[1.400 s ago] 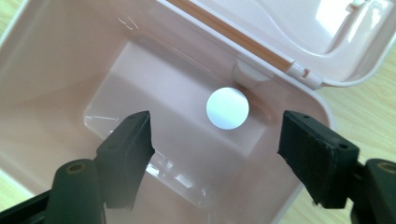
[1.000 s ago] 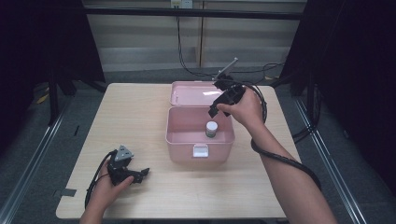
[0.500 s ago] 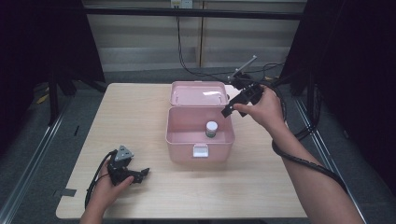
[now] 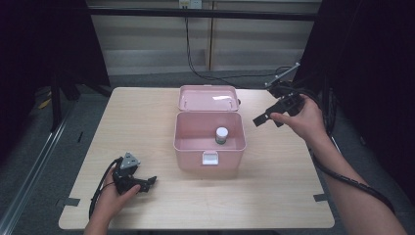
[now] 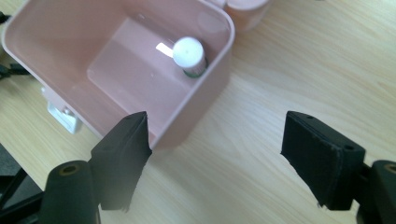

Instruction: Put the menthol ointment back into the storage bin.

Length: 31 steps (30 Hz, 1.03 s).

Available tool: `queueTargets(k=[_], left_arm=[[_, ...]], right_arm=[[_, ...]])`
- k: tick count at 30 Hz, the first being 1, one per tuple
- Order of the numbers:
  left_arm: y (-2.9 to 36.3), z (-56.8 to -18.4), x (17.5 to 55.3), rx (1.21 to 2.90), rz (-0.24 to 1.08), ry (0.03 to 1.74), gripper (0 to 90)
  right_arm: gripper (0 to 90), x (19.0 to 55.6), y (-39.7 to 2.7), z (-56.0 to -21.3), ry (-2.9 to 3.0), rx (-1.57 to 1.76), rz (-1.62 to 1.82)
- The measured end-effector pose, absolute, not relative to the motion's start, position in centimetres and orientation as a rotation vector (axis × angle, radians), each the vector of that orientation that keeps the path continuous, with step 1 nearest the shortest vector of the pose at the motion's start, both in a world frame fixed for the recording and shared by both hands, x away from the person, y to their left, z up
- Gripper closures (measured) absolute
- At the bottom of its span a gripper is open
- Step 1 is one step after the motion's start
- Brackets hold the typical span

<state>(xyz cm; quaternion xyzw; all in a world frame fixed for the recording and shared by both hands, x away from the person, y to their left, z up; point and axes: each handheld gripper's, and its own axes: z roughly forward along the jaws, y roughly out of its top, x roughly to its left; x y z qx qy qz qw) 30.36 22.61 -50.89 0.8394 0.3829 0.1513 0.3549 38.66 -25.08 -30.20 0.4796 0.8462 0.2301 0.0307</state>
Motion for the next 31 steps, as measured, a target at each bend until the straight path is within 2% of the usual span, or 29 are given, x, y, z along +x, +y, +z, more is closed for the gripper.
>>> queueTargets(k=[17,31], left_arm=[[22.6,-50.9,30.4,2.172,0.390,0.989,7.4],[22.6,-50.9,30.4,2.173,0.390,0.987,7.4]], right_arm=[[23.0,35.9,-27.0,-35.3,2.643,1.432,0.763],[23.5,33.0,-27.5,-41.4,2.691,1.399,0.785]])
